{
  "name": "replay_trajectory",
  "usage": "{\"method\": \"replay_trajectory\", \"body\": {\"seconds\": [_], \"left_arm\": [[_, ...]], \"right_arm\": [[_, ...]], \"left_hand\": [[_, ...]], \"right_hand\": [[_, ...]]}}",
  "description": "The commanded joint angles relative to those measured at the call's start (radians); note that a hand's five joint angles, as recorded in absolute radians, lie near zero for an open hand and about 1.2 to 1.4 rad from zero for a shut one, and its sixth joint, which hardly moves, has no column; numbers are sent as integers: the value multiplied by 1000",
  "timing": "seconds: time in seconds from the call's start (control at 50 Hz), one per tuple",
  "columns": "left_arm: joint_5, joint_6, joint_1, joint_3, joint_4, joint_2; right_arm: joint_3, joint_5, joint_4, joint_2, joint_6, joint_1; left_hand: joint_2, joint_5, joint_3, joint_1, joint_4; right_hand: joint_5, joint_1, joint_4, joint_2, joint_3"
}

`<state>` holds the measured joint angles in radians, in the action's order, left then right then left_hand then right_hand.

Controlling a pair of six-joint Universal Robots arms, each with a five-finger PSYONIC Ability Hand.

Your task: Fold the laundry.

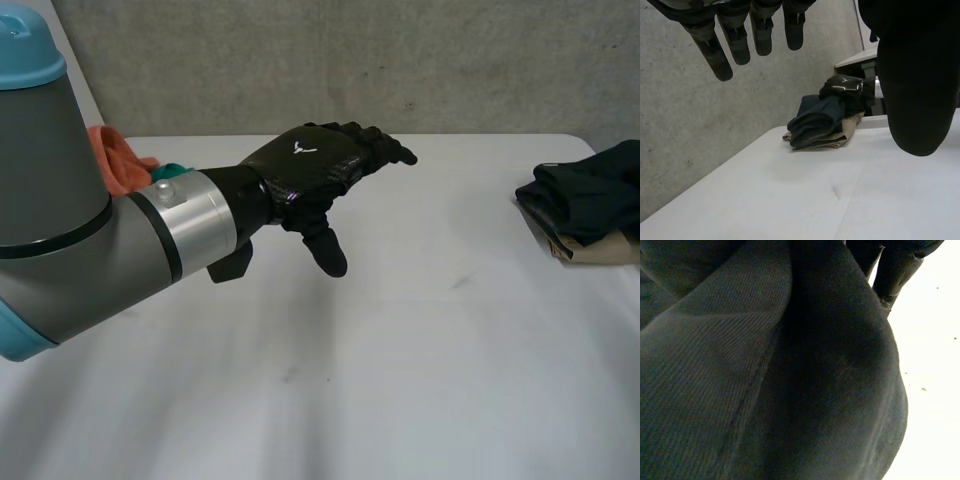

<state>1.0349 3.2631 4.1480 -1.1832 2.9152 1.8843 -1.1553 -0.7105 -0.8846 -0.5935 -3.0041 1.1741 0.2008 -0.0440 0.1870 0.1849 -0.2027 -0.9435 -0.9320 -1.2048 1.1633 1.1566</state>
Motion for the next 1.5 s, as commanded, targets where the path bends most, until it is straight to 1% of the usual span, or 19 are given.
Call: {"method": "replay_trajectory", "body": {"seconds": [0.02, 0.04, 0.22, 0.36, 0.46, 0.52, 0.56, 0.66, 0.78, 0.84, 0.94, 1.1, 1.26, 1.32, 1.36, 1.4, 1.42, 1.44, 1.5], "left_arm": [[1, -14, -17, 2, 21, -5], [1, -16, -17, 0, 22, -8], [1, -19, -19, 2, 25, -21], [1, -20, -17, -1, 25, -28], [1, -19, -15, -1, 25, -28], [1, -20, -15, -1, 25, -28], [1, -19, -15, -1, 25, -30], [1, -20, -12, 0, 41, -42], [46, -25, 1, 0, 87, -68], [131, -16, 40, 2, 139, -73], [253, 13, 155, 4, 237, -60], [284, 298, 467, 81, 315, 212], [300, 631, 589, 266, 421, 566], [301, 681, 593, 287, 493, 636], [297, 693, 598, 301, 558, 688], [297, 693, 601, 316, 585, 719], [297, 696, 600, 327, 607, 740], [309, 704, 597, 326, 617, 743], [345, 721, 557, 298, 636, 710]], "right_arm": [[-12, 13, 71, -19, 37, -54], [-12, 10, 93, -23, 48, -60], [-33, -43, 449, -198, 238, -99], [-78, -90, 686, -273, 638, -162], [-60, -309, 803, -295, 974, -214], [-29, -427, 794, -302, 1036, -221], [8, -497, 756, -305, 1019, -218], [8, -509, 612, -377, 858, -156], [-142, -495, 474, -593, 471, 106], [-228, -460, 438, -660, 343, 197], [-447, -295, 427, -778, 183, 427], [-632, -285, 456, -721, 335, 683], [-659, -408, 541, -654, 517, 707], [-665, -420, 556, -652, 557, 699], [-672, -420, 558, -652, 562, 697], [-679, -422, 558, -652, 565, 697], [-682, -422, 558, -652, 565, 699], [-682, -422, 558, -652, 565, 697], [-685, -422, 558, -654, 561, 699]], "left_hand": [[-11, 29, 3, 5, 13], [-11, 29, 3, 5, 13], [-14, 31, 0, 2, 16], [-14, 31, 0, 2, 16], [-14, 31, 0, 2, 16], [-14, 31, 0, 2, 16], [-17, 34, -3, -1, 19], [-17, 34, -3, -1, 19], [-17, 34, -3, -1, 19], [-11, 29, 3, 5, 13], [-17, 34, -3, -1, 19], [-17, 34, -3, -1, 19], [-22, 40, -9, -7, 24], [-20, 37, -6, -4, 22], [56, -39, 70, 72, -54], [337, -319, 351, 353, -335], [972, -954, 986, 988, -970], [1193, -1175, 1207, 1209, -1191], [1195, -1178, 1209, 1211, -1194]], "right_hand": [[647, 461, 734, -693, -686], [944, 757, 1030, -989, -982], [944, 757, 1030, -989, -982], [944, 757, 1030, -989, -982], [944, 757, 1030, -989, -982], [944, 757, 1030, -989, -982], [944, 757, 1030, -989, -982], [944, 757, 1030, -989, -982], [944, 757, 1030, -989, -982], [944, 757, 1030, -989, -982], [944, 757, 1030, -989, -982], [944, 757, 1030, -989, -982], [944, 757, 1030, -989, -982], [944, 757, 1030, -989, -982], [944, 757, 1030, -989, -982], [944, 757, 1030, -989, -982], [944, 757, 1030, -989, -982], [944, 757, 1030, -989, -982], [944, 757, 1030, -989, -982]]}}
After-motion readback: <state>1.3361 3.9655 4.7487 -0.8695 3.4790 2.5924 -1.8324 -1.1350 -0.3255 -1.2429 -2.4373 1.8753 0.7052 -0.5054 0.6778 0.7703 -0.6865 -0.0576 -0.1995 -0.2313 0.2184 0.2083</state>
